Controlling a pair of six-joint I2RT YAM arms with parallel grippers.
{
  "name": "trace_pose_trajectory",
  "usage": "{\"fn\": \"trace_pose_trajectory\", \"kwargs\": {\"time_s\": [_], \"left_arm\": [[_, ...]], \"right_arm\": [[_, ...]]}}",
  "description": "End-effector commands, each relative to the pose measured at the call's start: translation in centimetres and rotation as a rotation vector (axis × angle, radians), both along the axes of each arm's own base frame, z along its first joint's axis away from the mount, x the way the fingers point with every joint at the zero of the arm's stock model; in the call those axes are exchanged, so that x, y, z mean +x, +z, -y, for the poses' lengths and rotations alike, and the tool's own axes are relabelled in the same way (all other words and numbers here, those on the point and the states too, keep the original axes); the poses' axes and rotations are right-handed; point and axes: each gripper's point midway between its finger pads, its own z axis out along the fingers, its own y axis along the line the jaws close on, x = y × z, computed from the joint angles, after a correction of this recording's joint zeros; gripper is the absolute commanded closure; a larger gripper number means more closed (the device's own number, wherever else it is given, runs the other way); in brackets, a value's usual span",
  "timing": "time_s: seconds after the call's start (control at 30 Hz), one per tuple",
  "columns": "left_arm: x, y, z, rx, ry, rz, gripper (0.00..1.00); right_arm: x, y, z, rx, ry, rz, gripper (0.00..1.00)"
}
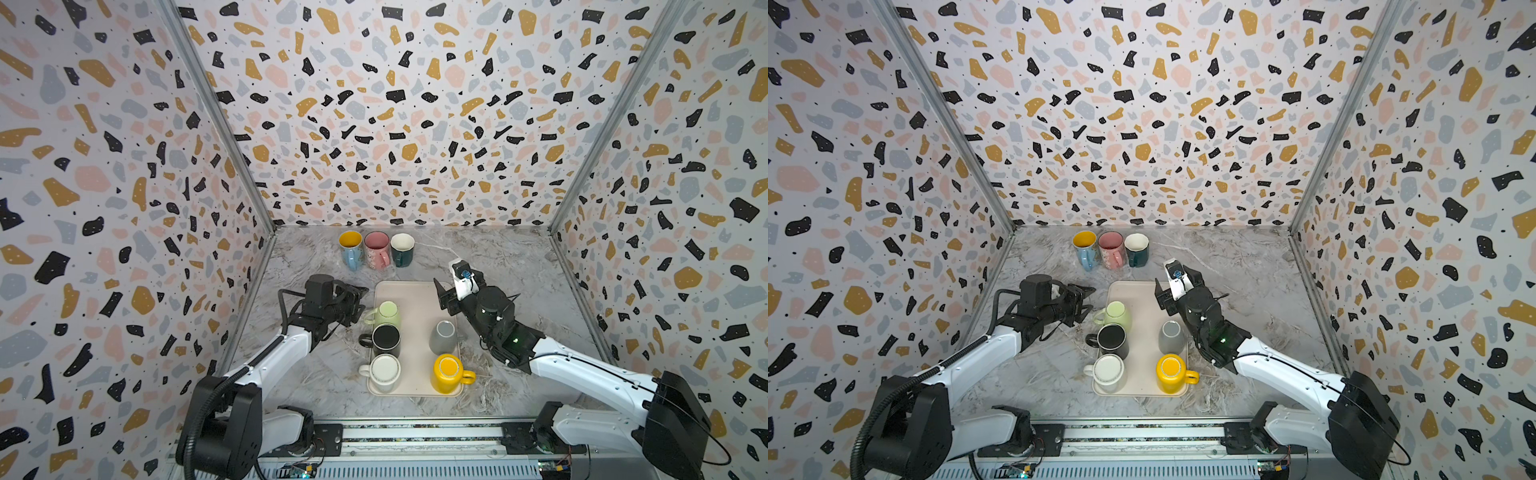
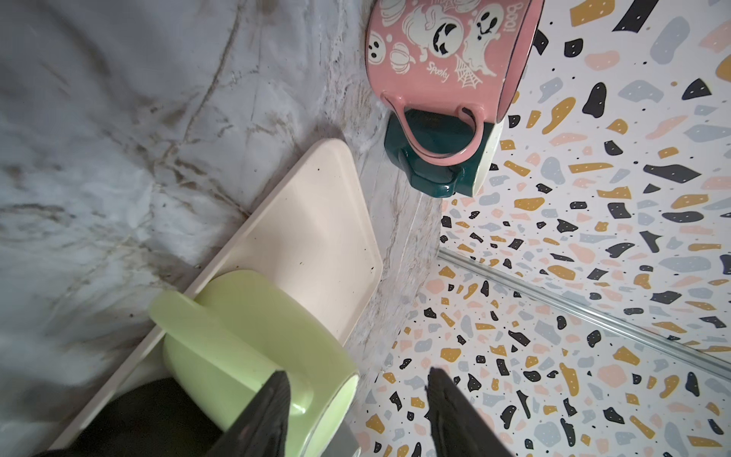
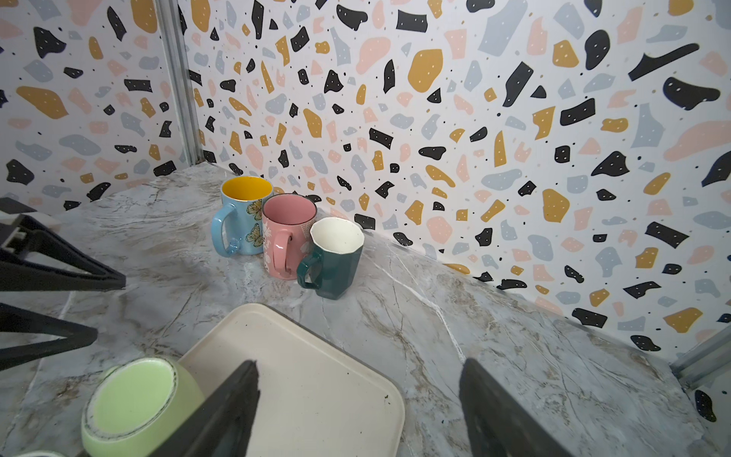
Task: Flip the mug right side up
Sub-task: 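Reach the left gripper to the handle of the light green mug on the tray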
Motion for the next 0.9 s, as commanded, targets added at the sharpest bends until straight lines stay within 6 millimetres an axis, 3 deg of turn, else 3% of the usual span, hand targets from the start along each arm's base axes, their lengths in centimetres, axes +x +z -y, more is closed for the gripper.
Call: {"fn": "trace_pose_trajectory", "kwargs": {"time_s": [0.0, 0.3, 0.5, 0.87], "left_arm": [[0.2, -0.2, 0.1, -0.040, 0.018, -0.013, 0.43], [-1.4, -2.7, -1.4, -0.016, 0.102, -0.126, 0.43], [-2.0, -4.0, -1.3, -0.054, 0.122, -0.168, 0.43], [-1.1, -5.2, 0.0, -0.114, 0.087, -0.208, 0.44]], "right_arm": [[0.4, 2.2, -0.4, 0.022, -0.003, 0.032, 0.19], [0.6, 1.6, -0.4, 0.021, -0.008, 0.022, 0.19], [0.6, 1.1, -0.6, 0.015, -0.006, 0.011, 0.19], [0.9, 0.4, -0.1, 0.010, -0.026, -0.003, 0.19]]}}
